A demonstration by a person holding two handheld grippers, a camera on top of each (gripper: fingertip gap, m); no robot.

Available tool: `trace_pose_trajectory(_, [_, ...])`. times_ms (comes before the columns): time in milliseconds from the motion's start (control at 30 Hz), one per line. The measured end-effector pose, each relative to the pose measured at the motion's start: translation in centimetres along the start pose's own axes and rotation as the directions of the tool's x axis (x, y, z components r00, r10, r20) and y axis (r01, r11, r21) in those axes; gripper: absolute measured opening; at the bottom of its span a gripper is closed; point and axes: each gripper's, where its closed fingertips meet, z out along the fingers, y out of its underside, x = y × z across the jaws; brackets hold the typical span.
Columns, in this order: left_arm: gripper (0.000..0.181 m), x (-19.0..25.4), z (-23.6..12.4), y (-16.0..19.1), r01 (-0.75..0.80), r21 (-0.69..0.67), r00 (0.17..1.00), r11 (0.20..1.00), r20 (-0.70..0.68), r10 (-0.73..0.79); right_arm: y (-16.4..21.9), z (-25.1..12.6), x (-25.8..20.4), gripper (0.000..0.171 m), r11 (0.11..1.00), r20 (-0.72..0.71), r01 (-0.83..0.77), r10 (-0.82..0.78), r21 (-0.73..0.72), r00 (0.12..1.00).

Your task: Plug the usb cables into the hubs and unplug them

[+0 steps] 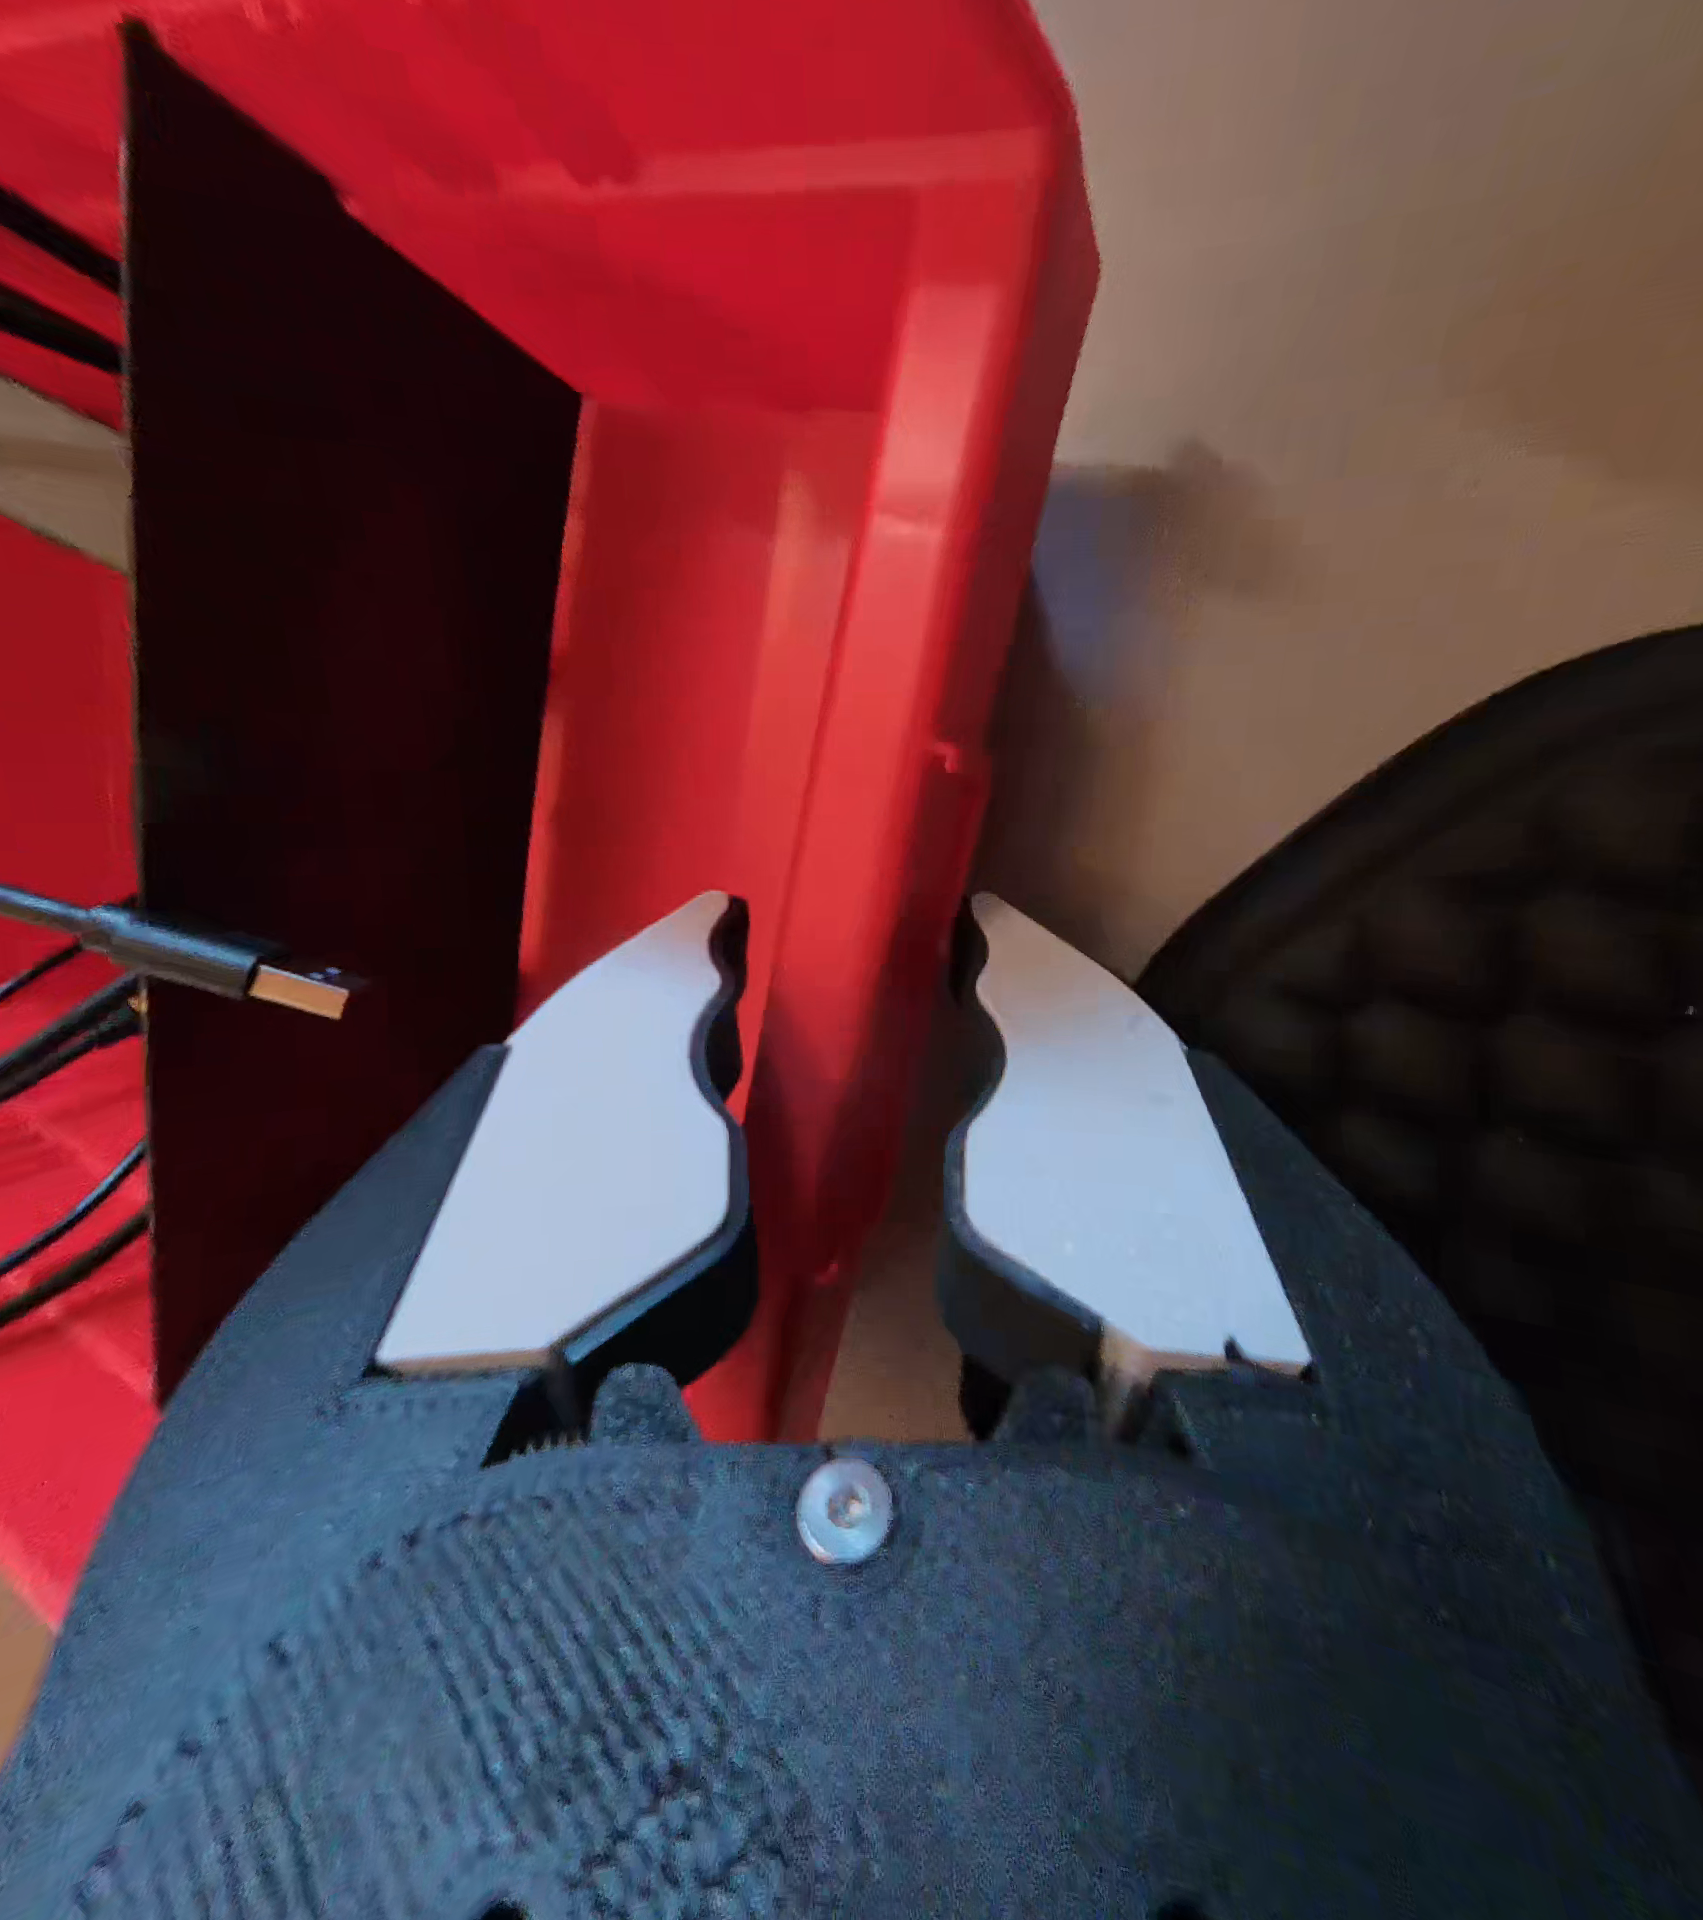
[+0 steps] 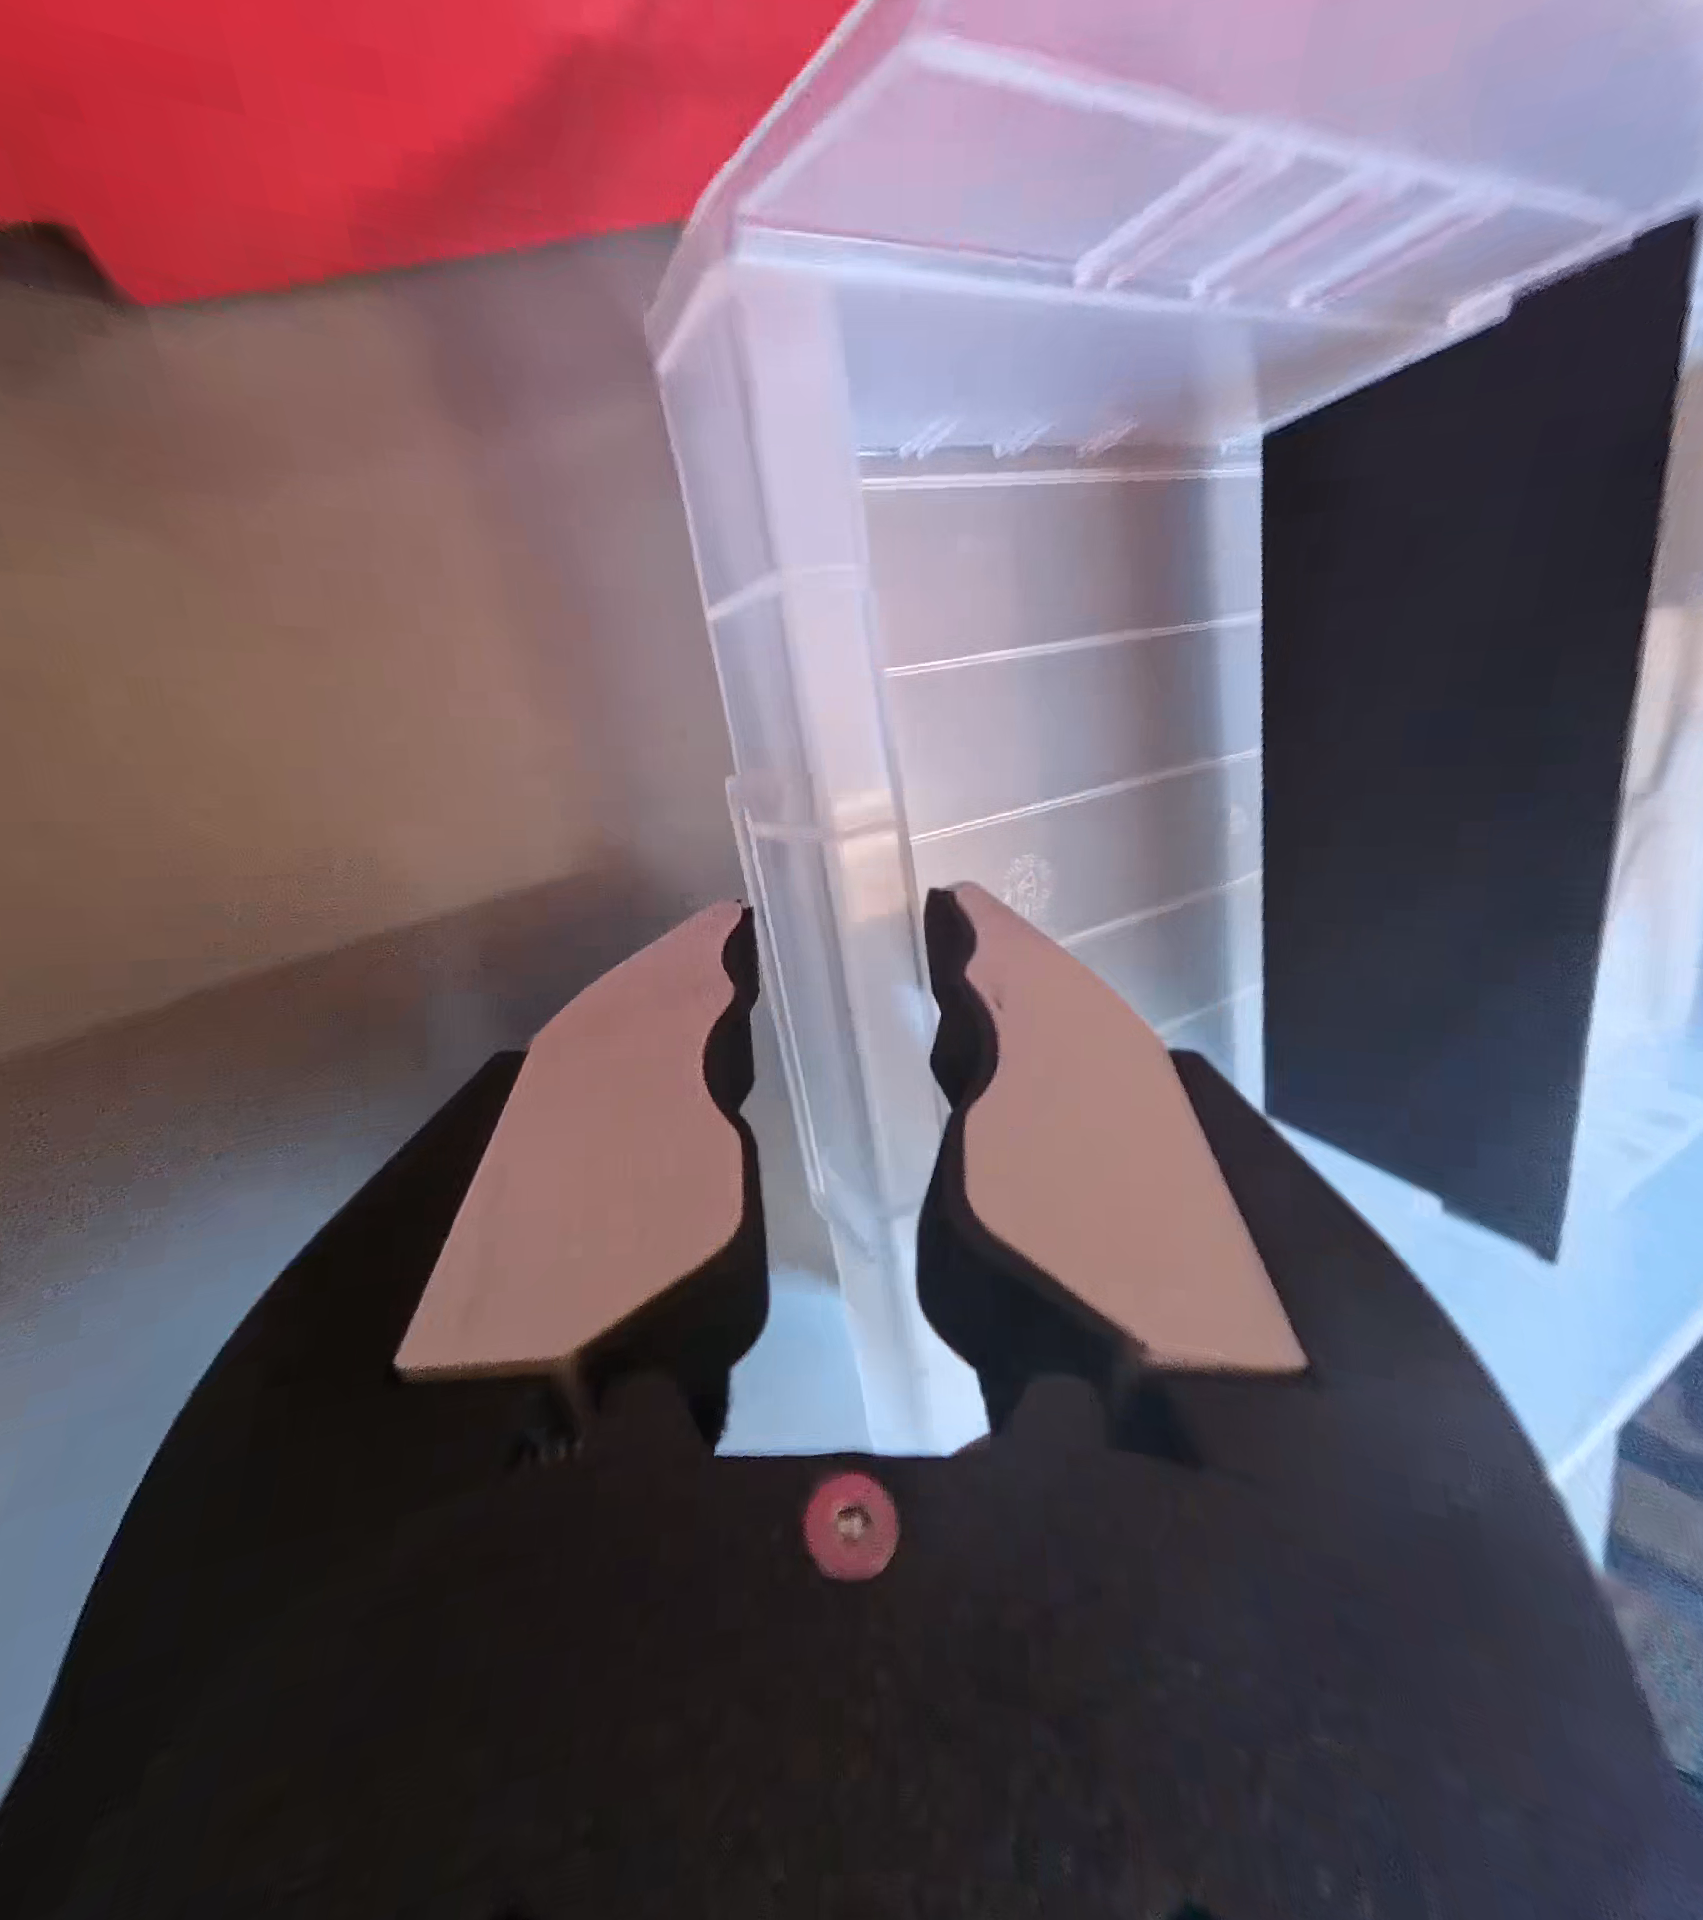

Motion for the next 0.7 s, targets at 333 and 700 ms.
trace_pose_trajectory(333, [0.034,1.1,-0.3,-1.3,-0.029,0.123,0.996,0.992,0.082,0.019,11.9,-8.8,-6.2,0.038,0.99,-0.148,-0.14,0.144,0.032,0.979])
trace_pose_trajectory(700, [0.036,0.1,0.0,-1.1,-0.014,0.155,0.996,0.988,0.095,0.0,18.5,-9.1,-1.7,0.035,0.98,-0.322,-0.19,0.162,-0.056,0.933])
